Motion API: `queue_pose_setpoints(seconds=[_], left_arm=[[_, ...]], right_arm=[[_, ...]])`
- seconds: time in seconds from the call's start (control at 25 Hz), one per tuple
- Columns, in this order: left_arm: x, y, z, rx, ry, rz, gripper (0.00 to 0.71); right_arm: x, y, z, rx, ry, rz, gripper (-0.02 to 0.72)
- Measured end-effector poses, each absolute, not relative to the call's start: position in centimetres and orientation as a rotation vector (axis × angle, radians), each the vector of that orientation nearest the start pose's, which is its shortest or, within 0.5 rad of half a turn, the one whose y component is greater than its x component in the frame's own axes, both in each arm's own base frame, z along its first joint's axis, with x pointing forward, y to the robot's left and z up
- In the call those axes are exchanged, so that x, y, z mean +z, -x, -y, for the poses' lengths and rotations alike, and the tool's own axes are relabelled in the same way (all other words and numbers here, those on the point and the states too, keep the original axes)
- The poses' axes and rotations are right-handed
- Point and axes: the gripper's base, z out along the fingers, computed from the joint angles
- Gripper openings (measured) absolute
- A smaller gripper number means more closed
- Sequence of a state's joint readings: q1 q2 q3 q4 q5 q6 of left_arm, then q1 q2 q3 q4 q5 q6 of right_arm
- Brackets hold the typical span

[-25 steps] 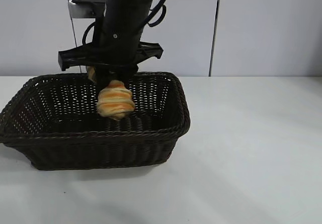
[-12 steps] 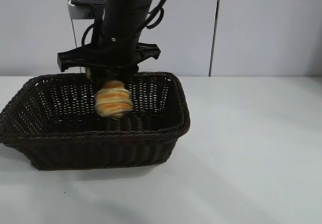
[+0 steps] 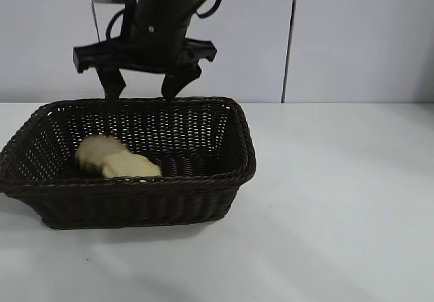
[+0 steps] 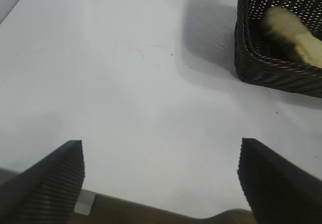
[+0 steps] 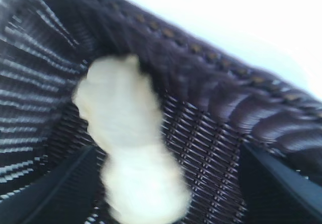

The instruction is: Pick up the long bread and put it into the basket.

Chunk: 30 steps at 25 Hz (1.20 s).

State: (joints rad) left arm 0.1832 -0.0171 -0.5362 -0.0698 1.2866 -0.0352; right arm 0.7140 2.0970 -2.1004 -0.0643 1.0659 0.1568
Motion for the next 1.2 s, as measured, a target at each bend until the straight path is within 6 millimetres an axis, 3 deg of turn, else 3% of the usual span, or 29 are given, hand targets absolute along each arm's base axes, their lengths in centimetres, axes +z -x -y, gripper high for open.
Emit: queue_pose_setpoints(seconds=[0.28, 0.56, 0.72, 0.96, 1.2], left_arm=[[27.0, 2.1, 1.0, -0.003, 0.226, -2.203, 0.605], [27.0, 2.1, 1.0, -0.003, 0.226, -2.203, 0.605], [27.0, 2.1, 1.0, -0.003, 0.226, -2.203, 0.605], [27.0, 2.1, 1.0, -0.003, 0.226, -2.203, 0.605], [27.0, 2.1, 1.0, -0.003, 0.226, -2.203, 0.605]], right_arm=[[32.0, -36.6, -27.4, 0.130, 0.680, -2.607, 0.538], [39.6, -36.7, -19.4, 0.140, 0.415, -2.490, 0.538], [42.4, -35.9, -14.4, 0.107, 0.270, -2.452, 0.538], [43.0, -31.2, -6.4, -0.036, 0.096, -2.496, 0.538], [43.5, -25.5, 4.1, -0.387, -0.260, -2.466, 0.538]])
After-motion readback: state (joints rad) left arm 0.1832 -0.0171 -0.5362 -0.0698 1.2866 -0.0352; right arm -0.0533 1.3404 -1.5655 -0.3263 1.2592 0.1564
